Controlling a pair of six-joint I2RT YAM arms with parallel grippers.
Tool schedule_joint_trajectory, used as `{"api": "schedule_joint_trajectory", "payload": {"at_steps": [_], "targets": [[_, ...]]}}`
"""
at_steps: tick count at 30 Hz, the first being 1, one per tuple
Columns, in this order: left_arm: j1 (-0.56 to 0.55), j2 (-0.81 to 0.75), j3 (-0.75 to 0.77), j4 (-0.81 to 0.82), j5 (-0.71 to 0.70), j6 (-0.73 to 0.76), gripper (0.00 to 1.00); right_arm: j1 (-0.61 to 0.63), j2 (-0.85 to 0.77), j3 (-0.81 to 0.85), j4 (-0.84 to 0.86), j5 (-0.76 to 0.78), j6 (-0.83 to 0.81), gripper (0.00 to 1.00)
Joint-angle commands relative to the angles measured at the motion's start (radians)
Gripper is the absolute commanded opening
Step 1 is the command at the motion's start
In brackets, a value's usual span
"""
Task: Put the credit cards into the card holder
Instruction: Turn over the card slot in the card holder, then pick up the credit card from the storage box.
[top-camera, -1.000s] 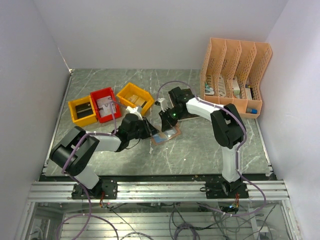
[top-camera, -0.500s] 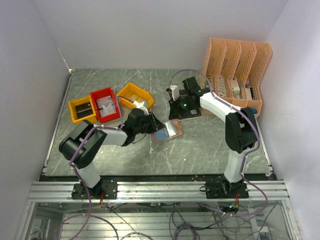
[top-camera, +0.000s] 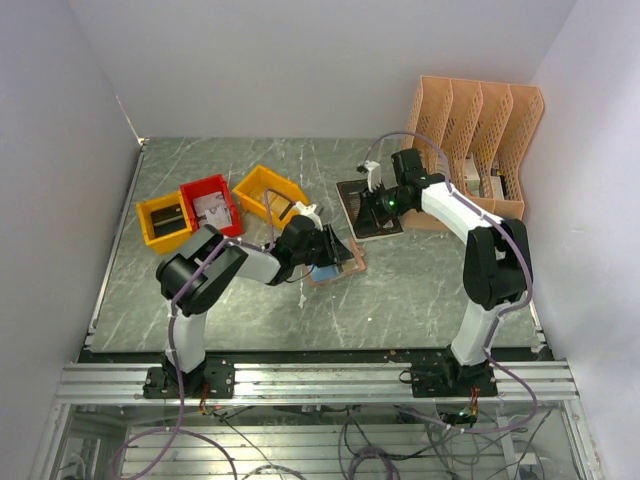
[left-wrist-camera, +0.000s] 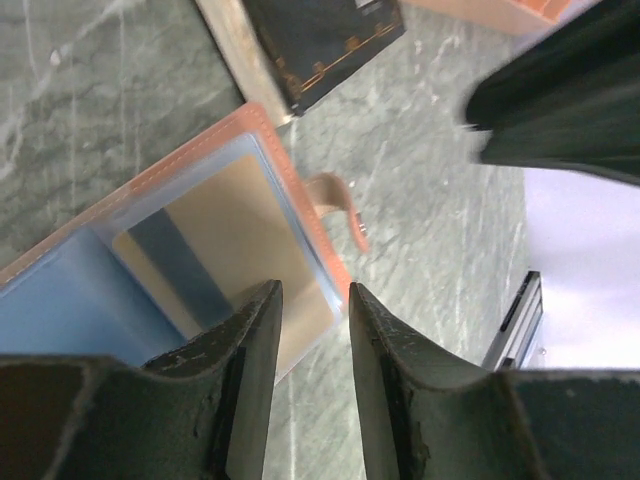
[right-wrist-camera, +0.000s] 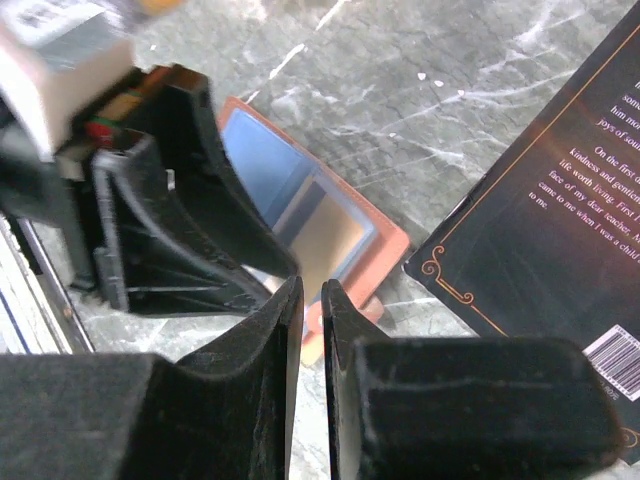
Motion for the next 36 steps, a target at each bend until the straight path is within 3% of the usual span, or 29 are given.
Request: {"api": "schedule_joint_trajectory", "payload": {"at_steps": [1, 4, 11, 16, 18, 21, 23, 27, 31, 36], "targets": [[-0.005, 0.014, 0.027, 0.064, 0.017, 0.038, 0.47, -0.018, -0.068, -0.027, 0.034, -0.076, -0.003, 0.14], [-0.016, -0.081, 0.045, -0.019, -0.032, 0.167, 0.55, -0.028, -0.091, -0.045, 0.047, -0.127, -0.014, 0.14], [-0.024, -0.329, 0.123, -0.407, -0.228, 0.535, 0.59, -0.032, -0.147, -0.069, 0.064, -0.232, -0.057, 0.14], [0.054, -0.365, 0.216, -0.689, -0.317, 0.716, 0.60, -0.032, -0.214, -0.102, 0.093, -0.291, -0.087, 0.15], [0.128, -0.346, 0.280, -0.810, -0.273, 0.743, 0.61, -0.032, -0.248, -0.125, 0.132, -0.305, -0.081, 0.17], [0.220, -0.330, 0.360, -0.939, -0.223, 0.776, 0.68, -0.032, -0.277, -0.205, 0.226, -0.333, -0.105, 0.38], [0.259, -0.316, 0.420, -0.993, -0.199, 0.809, 0.76, -0.033, -0.254, -0.203, 0.196, -0.344, -0.141, 0.43], [0.340, -0.153, 0.642, -1.186, -0.147, 0.876, 0.79, -0.033, -0.161, -0.069, -0.025, -0.391, -0.271, 0.43], [0.398, 0.023, 0.881, -1.365, -0.041, 0.917, 0.74, -0.033, -0.180, -0.104, 0.002, -0.384, -0.265, 0.43], [0.429, 0.163, 1.032, -1.435, 0.035, 0.972, 0.73, -0.033, -0.167, -0.084, -0.027, -0.342, -0.272, 0.41]]}}
